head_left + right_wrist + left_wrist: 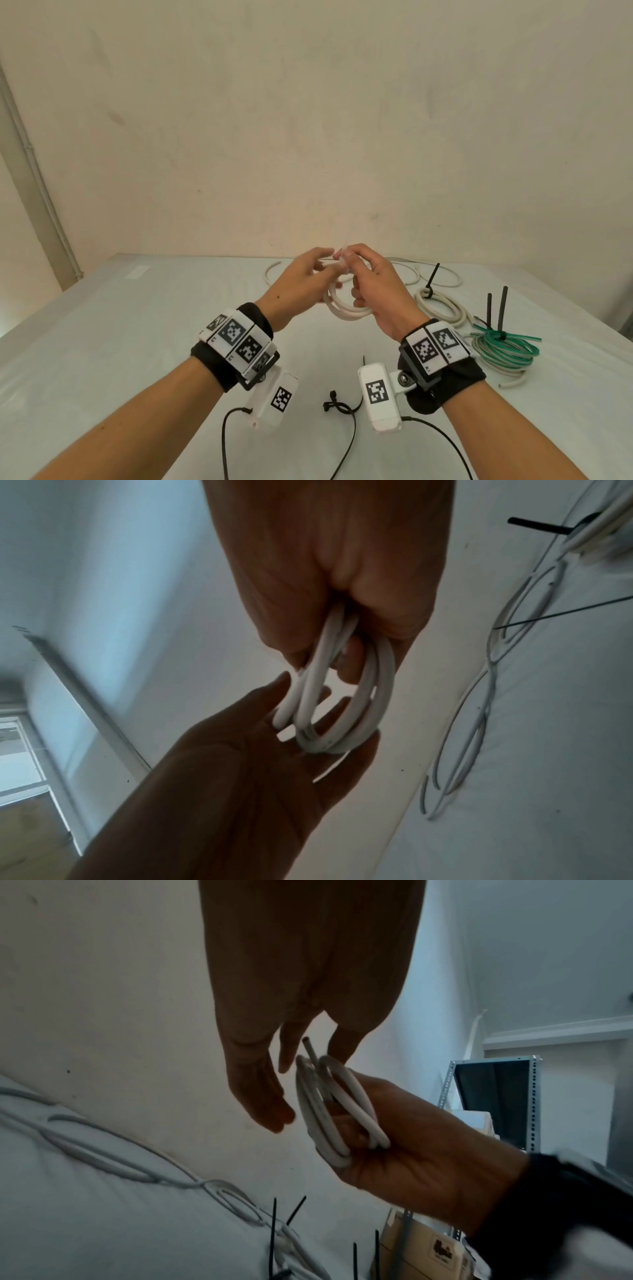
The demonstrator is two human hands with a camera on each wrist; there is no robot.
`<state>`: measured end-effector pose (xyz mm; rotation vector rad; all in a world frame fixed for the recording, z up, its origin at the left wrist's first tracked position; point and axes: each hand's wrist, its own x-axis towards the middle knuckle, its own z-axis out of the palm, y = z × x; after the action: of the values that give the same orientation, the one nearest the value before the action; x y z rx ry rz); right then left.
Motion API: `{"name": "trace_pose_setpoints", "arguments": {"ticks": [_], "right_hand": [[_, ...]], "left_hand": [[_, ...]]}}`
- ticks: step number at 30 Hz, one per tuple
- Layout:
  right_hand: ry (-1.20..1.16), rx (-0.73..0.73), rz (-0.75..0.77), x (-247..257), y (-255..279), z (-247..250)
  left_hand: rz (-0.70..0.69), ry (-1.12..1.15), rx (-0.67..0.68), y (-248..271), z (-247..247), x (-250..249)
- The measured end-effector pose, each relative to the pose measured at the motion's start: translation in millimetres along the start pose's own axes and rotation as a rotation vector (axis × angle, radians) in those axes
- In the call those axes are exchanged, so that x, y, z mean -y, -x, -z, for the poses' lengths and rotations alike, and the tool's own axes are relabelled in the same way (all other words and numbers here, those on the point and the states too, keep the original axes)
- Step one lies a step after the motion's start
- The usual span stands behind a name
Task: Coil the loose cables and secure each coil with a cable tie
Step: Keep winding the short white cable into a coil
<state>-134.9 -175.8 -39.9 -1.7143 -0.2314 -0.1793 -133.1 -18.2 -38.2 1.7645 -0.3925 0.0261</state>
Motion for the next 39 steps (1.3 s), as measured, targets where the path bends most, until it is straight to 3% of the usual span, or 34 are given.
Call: {"name": "trace_pose_setpoints", "arguments": {"ticks": [2, 6, 11, 14, 19, 30, 39], "right_hand": [[-0.019, -0.027, 0.007, -1, -1, -2], [0.013, -0.053, 0.0, -2, -1, -2], [0.028, -0.106, 0.047, -7, 0, -5], [0.063, -0.108, 0.111, -8, 2, -8], [0.075, -0.103, 0.138, -6, 3, -12], [0.187, -0.31, 0.291, -14, -4, -6], [0.154, -0.329, 0.321, -12, -8, -2]], "left_hand": [[0.018, 0.061, 0.065, 6, -9, 1], [0.025, 0.09, 0.053, 4, -14, 7], [0.197, 0.597, 0.122, 2, -13, -3], [0.333, 0.752, 0.149, 1, -11, -8], [0.414, 0.727, 0.075, -1, -14, -12], [0.333, 0.79, 0.035, -1, -23, -11], [0.262, 0.651, -0.025, -3, -28, -14]]}}
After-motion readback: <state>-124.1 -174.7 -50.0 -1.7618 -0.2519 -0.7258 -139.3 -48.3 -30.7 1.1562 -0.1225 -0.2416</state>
